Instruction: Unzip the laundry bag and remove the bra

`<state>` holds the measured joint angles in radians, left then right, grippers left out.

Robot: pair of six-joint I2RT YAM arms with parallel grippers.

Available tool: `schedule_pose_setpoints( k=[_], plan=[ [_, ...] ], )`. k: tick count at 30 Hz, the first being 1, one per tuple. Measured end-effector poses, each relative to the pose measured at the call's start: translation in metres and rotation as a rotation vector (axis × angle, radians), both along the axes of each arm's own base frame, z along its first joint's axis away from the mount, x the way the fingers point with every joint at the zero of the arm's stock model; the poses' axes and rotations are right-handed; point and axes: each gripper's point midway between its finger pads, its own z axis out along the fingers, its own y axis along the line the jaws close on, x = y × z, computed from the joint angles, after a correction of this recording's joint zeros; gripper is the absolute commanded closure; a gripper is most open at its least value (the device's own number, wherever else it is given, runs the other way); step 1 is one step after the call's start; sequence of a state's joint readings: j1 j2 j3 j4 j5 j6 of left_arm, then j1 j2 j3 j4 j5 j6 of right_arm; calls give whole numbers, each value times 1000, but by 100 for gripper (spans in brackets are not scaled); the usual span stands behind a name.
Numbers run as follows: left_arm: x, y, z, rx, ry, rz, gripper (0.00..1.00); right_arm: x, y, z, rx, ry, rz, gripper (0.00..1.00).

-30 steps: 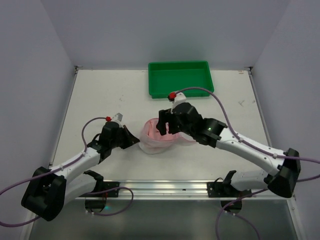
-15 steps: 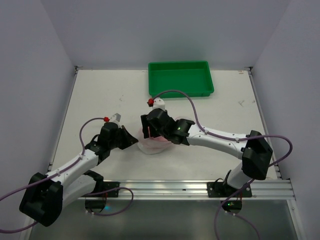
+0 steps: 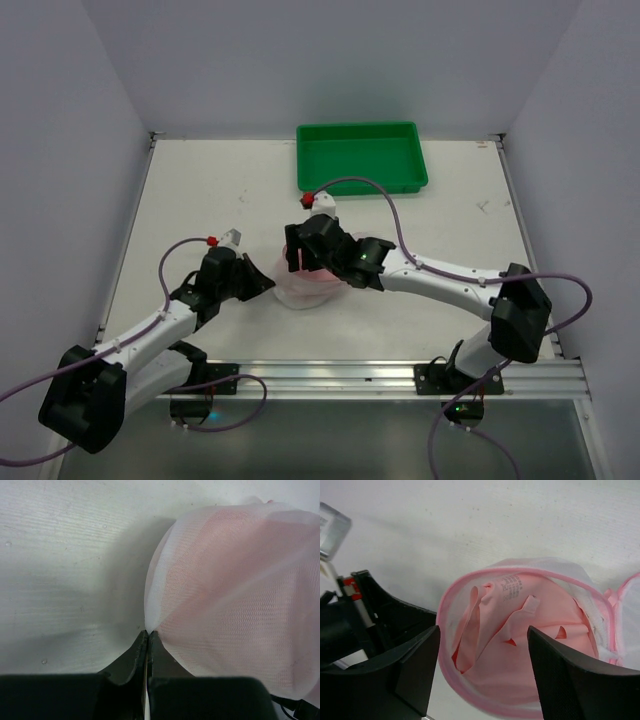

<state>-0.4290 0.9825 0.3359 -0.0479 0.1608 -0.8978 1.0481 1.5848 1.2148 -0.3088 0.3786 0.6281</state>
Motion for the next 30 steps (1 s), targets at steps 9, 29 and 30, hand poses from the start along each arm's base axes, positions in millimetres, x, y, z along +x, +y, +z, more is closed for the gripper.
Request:
schedule_pose_setpoints(
  k=[9, 29, 30],
  plan=[
    [-1, 1, -2, 4, 6, 2, 100, 3, -6, 60, 125, -104, -8, 29],
    [0, 1, -2, 5, 6, 4, 100, 17, -6, -13, -16, -34, -25, 100],
    [0, 1, -2, 6, 5, 4, 100, 15, -12, -14, -16, -35, -24, 100]
  ],
)
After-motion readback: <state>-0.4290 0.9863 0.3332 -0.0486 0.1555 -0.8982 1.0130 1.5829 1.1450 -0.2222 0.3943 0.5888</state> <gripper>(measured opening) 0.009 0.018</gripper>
